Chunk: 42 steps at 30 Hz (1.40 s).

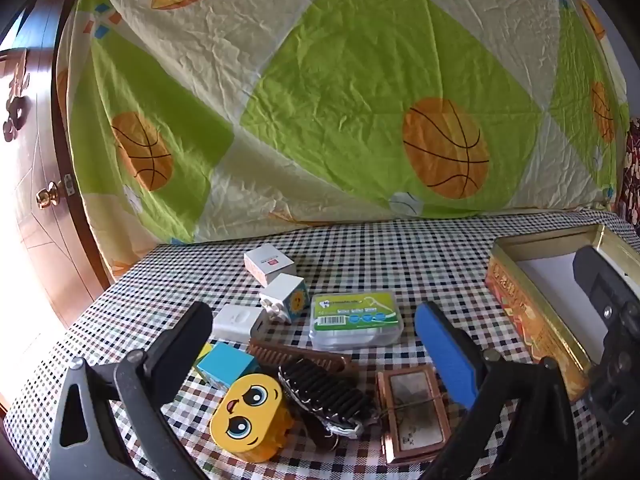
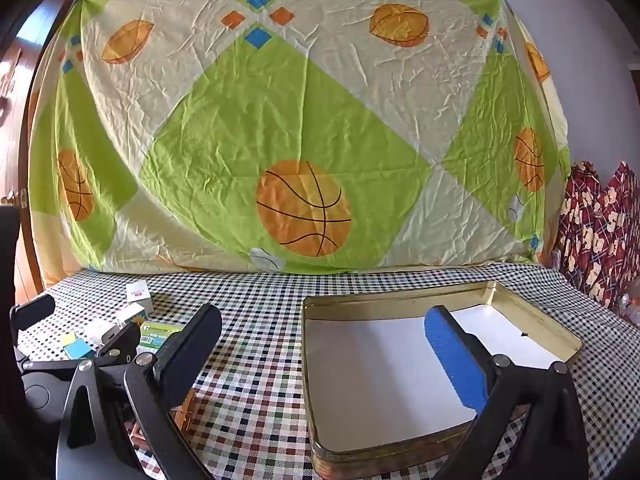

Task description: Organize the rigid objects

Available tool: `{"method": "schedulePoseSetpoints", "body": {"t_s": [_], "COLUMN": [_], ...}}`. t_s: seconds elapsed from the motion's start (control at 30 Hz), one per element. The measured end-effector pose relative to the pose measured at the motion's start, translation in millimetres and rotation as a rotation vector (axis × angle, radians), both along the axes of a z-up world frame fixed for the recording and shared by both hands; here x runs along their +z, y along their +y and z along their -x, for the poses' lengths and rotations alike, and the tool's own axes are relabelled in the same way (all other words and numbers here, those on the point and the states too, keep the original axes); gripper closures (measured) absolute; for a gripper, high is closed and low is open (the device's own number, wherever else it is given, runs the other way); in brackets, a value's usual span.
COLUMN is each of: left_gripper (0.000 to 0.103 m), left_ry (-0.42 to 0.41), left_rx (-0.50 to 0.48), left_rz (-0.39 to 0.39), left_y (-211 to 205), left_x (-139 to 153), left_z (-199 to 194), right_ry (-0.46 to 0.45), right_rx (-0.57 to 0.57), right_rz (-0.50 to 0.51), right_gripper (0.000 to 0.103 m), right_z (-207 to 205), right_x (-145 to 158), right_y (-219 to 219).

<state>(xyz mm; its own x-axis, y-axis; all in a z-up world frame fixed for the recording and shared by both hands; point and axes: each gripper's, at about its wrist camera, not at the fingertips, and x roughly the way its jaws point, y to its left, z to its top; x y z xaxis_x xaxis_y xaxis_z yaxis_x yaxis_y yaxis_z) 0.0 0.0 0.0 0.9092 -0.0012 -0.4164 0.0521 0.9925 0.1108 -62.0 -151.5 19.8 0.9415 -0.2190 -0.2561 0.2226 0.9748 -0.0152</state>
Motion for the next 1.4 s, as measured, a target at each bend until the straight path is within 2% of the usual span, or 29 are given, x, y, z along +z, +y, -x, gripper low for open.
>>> {"method": "schedulePoseSetpoints", "body": {"t_s": [0.1, 0.2, 0.23, 0.3, 1.4], "left_gripper": [0.000, 0.000, 0.000, 0.000, 0.000], "left_ry": [-0.003, 0.000, 0.000, 0.002, 0.017], "left_rx": [-0.001, -0.001, 0.001, 0.003, 0.005], "left_rz": [0.007, 0.007, 0.007, 0.008, 0.017], "left_y": [0.2, 0.9, 1.3, -1.9, 3.3], "left_x": [-0.1, -0.1, -0.1, -0.2, -2.7], "left_z": [-0.1, -0.6, -0.6, -2.5, -0.7], "right_ry": [-0.019, 0.029, 0.002, -0.005, 0.019], "right_rx": [-0.012, -0.002, 0.003, 0.008, 0.013], "right_rz": [-0.017, 0.019, 0.039, 0.011, 0.030], "right_gripper": [0.001, 0.001, 0.001, 0.001, 0.001], "right_z": [1.6, -6.4, -1.8, 0.9, -1.0], "right_x": [3.4, 3.0, 3.5, 0.0, -0.6], "right_y": [-5.3, -0.3, 5.7, 0.9, 4.5]}}
